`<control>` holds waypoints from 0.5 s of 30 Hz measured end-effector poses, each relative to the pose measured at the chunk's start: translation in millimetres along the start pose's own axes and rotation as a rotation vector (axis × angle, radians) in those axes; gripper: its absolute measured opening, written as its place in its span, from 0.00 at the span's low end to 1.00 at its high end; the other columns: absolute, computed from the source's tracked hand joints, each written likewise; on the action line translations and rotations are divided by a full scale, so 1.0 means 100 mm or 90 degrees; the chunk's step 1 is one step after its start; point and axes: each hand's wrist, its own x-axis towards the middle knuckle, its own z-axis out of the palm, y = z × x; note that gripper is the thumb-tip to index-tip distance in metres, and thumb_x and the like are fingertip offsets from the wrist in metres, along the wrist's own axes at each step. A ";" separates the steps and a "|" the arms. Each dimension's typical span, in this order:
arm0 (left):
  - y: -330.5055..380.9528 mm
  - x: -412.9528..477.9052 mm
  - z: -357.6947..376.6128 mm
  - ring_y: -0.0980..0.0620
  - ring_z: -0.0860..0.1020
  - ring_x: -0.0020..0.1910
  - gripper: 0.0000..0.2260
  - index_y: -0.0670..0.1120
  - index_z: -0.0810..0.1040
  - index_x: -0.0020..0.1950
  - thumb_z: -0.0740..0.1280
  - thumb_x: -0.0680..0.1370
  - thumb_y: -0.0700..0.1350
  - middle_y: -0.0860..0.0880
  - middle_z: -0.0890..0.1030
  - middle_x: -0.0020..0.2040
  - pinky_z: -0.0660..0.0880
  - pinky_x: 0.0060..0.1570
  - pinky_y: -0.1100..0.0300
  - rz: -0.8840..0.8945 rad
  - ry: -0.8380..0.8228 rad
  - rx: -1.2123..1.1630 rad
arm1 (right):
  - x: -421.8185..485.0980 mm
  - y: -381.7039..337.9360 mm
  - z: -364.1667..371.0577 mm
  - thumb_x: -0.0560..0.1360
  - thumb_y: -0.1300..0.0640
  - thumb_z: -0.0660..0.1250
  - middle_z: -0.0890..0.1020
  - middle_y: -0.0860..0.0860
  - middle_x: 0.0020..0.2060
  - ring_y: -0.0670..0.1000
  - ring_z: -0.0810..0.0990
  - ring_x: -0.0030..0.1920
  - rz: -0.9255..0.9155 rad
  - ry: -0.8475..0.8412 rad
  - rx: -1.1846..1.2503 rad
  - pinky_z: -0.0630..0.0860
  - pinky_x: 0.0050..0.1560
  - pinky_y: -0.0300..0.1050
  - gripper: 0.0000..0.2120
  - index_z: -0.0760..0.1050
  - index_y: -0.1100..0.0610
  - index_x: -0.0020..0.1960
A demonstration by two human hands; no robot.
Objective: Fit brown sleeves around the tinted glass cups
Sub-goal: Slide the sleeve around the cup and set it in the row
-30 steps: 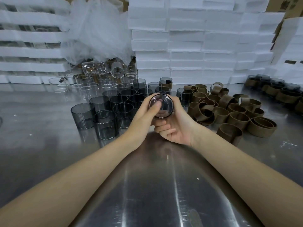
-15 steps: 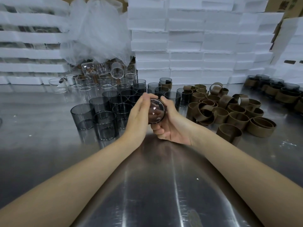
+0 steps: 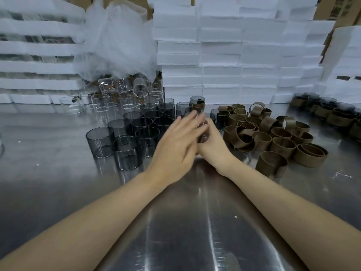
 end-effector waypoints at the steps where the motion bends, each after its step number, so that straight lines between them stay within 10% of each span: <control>1: 0.03 -0.01 0.03 0.48 0.58 0.78 0.19 0.38 0.72 0.71 0.56 0.80 0.37 0.44 0.67 0.75 0.51 0.78 0.50 0.037 -0.041 0.082 | 0.01 -0.02 0.01 0.79 0.65 0.62 0.77 0.52 0.45 0.39 0.79 0.39 -0.041 0.016 -0.018 0.76 0.43 0.33 0.06 0.70 0.58 0.55; 5: 0.10 -0.01 0.04 0.51 0.45 0.80 0.26 0.40 0.55 0.79 0.52 0.82 0.47 0.46 0.52 0.80 0.44 0.78 0.50 -0.004 -0.096 0.200 | -0.05 -0.08 0.03 0.80 0.66 0.59 0.75 0.50 0.51 0.46 0.74 0.50 -0.032 0.059 -0.109 0.72 0.53 0.39 0.11 0.71 0.62 0.62; 9: 0.07 -0.02 0.02 0.52 0.39 0.79 0.29 0.42 0.46 0.80 0.51 0.82 0.50 0.47 0.42 0.81 0.44 0.78 0.55 -0.089 -0.090 0.168 | -0.08 -0.09 0.03 0.72 0.70 0.65 0.74 0.54 0.38 0.44 0.69 0.37 -0.016 0.058 -0.057 0.70 0.37 0.33 0.07 0.69 0.63 0.47; 15: 0.03 -0.05 0.06 0.49 0.57 0.77 0.40 0.48 0.35 0.79 0.61 0.81 0.55 0.49 0.43 0.81 0.61 0.67 0.62 -0.285 -0.035 0.007 | -0.12 -0.14 0.04 0.64 0.66 0.67 0.73 0.55 0.36 0.51 0.67 0.36 -0.071 0.006 -0.120 0.67 0.36 0.49 0.11 0.66 0.57 0.41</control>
